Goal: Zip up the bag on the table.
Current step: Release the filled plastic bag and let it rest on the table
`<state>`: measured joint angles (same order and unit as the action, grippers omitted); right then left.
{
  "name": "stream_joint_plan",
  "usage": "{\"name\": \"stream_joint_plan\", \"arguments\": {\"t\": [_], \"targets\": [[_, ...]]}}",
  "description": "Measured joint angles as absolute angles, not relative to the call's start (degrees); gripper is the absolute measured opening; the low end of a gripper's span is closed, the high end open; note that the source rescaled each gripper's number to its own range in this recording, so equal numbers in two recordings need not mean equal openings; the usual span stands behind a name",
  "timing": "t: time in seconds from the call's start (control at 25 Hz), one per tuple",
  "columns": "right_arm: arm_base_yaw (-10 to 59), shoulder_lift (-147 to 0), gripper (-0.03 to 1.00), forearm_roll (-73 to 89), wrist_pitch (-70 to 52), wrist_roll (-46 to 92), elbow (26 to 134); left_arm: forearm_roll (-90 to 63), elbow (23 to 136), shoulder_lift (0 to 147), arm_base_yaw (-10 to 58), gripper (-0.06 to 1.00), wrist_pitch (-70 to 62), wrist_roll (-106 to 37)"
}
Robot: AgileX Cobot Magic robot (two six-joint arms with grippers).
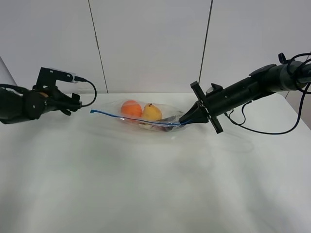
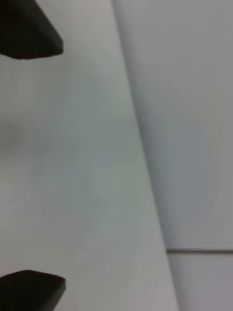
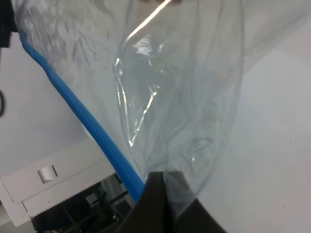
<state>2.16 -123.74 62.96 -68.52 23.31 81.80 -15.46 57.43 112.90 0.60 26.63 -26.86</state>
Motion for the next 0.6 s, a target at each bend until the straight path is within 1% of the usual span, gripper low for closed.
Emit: {"name": "stream_joint_plan", "arguments": {"t": [0.24, 0.32, 0.4, 0.6], "targets": [[2.2, -123.7, 0.00, 63.0, -68.5, 23.3, 81.8, -15.5, 73.1, 112.8, 0.0, 1.00, -11.7, -26.8], [2.2, -123.7, 0.00, 63.0, -68.6, 23.3, 81.8, -15.5, 77.4, 112.8, 0.0, 1.00, -21.9, -26.2], [2.2, -123.7, 0.00, 63.0, -68.6, 23.3, 81.8, -15.5, 81.0, 112.8, 0.0, 1.00, -31.3, -24.2], [2.2, -123.7, 0.00, 63.0, -68.7, 23.4, 81.8, -15.0, 88.0, 112.8, -1.1, 1.00, -49.7, -16.0]]}}
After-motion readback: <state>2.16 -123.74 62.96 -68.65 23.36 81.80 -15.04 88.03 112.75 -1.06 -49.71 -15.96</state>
